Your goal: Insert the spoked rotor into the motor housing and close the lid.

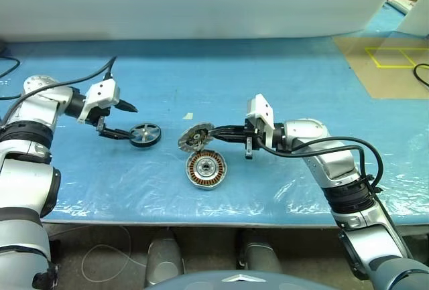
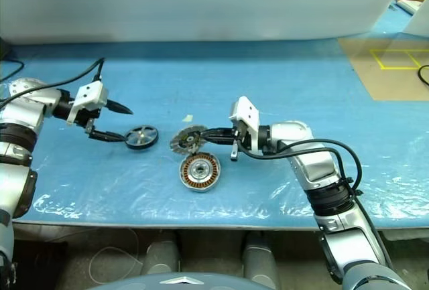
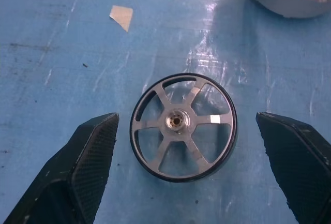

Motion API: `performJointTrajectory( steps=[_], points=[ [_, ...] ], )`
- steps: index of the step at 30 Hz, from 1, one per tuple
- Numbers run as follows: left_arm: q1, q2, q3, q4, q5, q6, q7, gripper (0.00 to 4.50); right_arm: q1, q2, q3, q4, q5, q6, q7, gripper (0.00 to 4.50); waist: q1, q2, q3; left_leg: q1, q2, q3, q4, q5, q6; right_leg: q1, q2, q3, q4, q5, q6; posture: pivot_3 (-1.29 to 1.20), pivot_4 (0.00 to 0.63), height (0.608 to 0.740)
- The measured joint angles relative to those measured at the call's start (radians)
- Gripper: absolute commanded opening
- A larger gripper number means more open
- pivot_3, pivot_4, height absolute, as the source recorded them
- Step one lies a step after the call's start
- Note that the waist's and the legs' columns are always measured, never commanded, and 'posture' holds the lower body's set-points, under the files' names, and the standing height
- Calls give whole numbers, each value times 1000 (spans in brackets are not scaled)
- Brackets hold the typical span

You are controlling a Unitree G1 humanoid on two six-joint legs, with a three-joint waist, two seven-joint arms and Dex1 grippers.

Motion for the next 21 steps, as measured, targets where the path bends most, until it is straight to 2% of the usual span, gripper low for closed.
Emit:
performJointTrajectory(
  steps=[8, 16, 21],
  points=[
    [-27, -46, 16, 83, 80, -127, 6, 4500, 0, 0, -2, 0, 0, -2, -8, 48, 10, -1, 0, -1, 0, -1, 0, 0, 0, 0, 0, 0, 0, 0, 0, 0, 150, 740],
    [-73, -72, 49, 126, 133, -160, 40, 4500, 34, 7, 1, -45, 9, 15, -28, 48, 10, -1, 1, -1, 0, -1, 0, 0, 0, 0, 0, 0, 0, 0, 0, 0, 150, 740],
    [-79, -71, 46, 150, 212, -214, 112, 4500, 62, 8, 1, -76, 12, 24, -50, 48, 9, -1, 1, -1, 0, -1, 0, 0, 0, 0, 0, 0, 0, 0, 0, 0, 150, 740]
  ],
)
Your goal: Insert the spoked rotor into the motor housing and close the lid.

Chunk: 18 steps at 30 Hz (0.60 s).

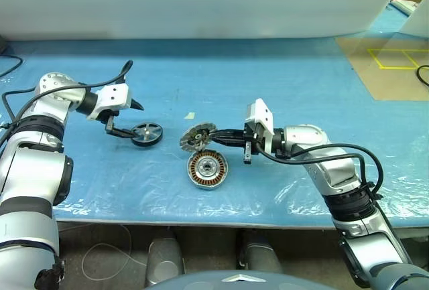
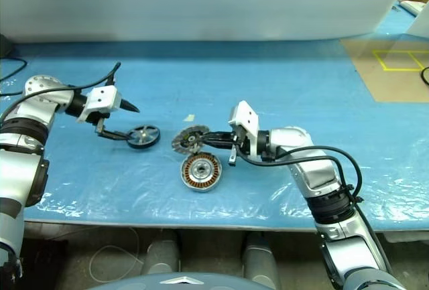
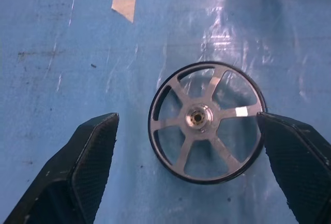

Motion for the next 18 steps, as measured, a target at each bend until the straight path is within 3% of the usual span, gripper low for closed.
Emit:
performJointTrajectory(
  steps=[18],
  points=[
    [0, -37, -31, 36, 145, -142, 108, 4500, 55, -13, -2, -85, 20, 55, -62, 48, 1, 0, 0, 0, 0, 0, 0, 0, 0, 0, 0, 0, 0, 0, 0, 0, 150, 740]
  ],
)
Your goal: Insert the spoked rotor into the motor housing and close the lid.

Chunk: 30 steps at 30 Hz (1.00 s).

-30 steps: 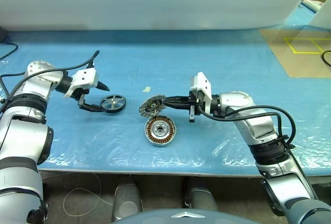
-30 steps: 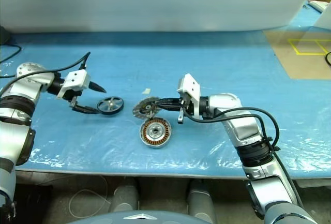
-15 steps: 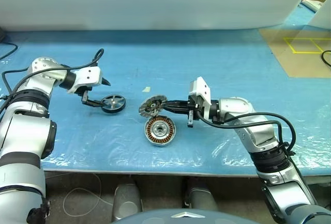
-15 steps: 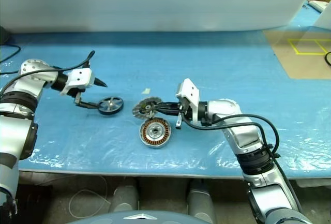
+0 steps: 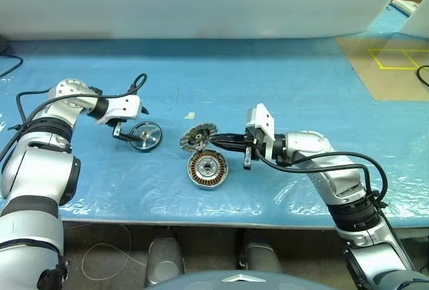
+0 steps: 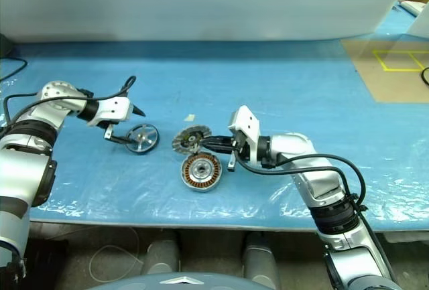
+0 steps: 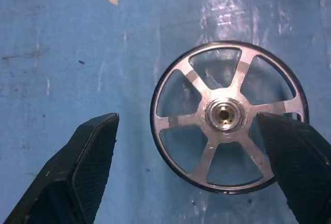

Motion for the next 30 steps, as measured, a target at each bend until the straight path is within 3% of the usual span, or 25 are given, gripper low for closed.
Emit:
performJointTrajectory(
  steps=[19, 22, 26, 30],
  points=[
    [-27, -4, -4, 13, 54, -67, -1, 4500, 26, 0, 0, 0, 1, 1, -22, 48, -1, 0, 0, 0, 0, 0, 0, 0, 0, 0, 0, 0, 0, 0, 0, 0, 150, 740],
    [-29, -14, -3, 14, 53, -66, -15, 3924, 26, 0, 0, 0, 0, 0, -24, 0, 0, 0, 0, 0, 0, 0, 0, 0, 0, 0, 0, 0, 0, 0, 0, 0, 150, 740],
    [-29, -16, -1, 15, 53, -65, -26, 2672, 28, -2, 0, 0, -1, 0, -24, 0, -1, 0, 0, 0, 0, 0, 0, 0, 0, 0, 0, 0, 0, 0, 0, 0, 150, 740],
    [-29, -15, 0, 16, 53, -64, -27, 2672, 28, -2, 0, 0, -1, -1, -24, 0, 0, 0, 0, 0, 0, 0, 0, 0, 0, 0, 0, 0, 0, 0, 0, 0, 150, 740]
  ],
)
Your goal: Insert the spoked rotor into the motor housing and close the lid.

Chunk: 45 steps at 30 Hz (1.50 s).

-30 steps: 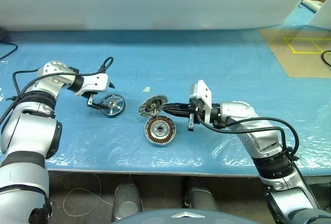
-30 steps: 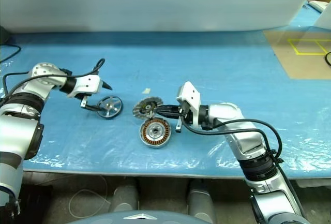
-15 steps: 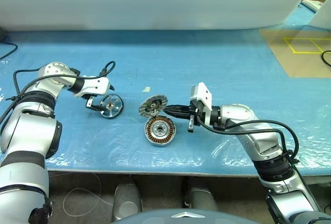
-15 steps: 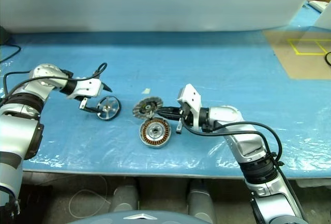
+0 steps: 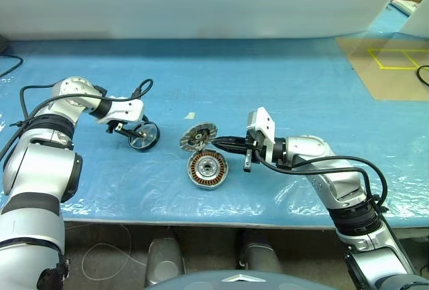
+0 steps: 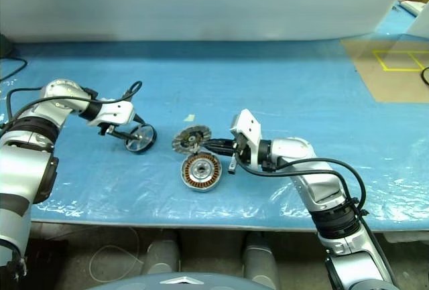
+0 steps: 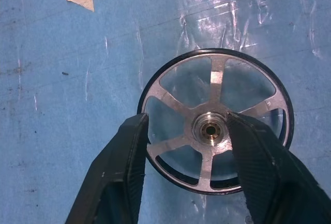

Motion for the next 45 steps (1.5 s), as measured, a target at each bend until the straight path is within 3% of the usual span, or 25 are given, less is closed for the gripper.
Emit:
performJointTrajectory(
  steps=[8, 11, 28, 45],
  points=[
    [0, 2, 1, 3, 0, 2, -3, 2672, 0, 1, 1, 0, -1, -7, 0, 0, 0, 0, 0, 0, 0, 0, 0, 0, 0, 0, 0, 0, 0, 0, 0, 0, 150, 740],
    [0, 2, 1, 3, -1, 2, -16, 2166, -1, 2, 2, 0, -2, -10, -1, 0, 0, 0, 0, 0, 0, 0, 0, 0, 0, 0, 0, 0, 0, 0, 0, 0, 150, 740],
    [4, 9, 9, 3, -6, 77, -128, 2166, 8, 2, 6, 0, -3, -16, -6, 0, 0, 0, 0, 0, 0, 0, 0, 0, 0, 0, 0, 0, 0, 0, 0, 0, 150, 740],
    [8, 15, -6, 3, 29, 75, -12, 2166, 16, 1, 10, 0, -3, -16, -6, 0, 0, 0, 0, 0, 0, 0, 0, 0, 0, 0, 0, 0, -1, 0, 0, 0, 150, 740]
  ],
)
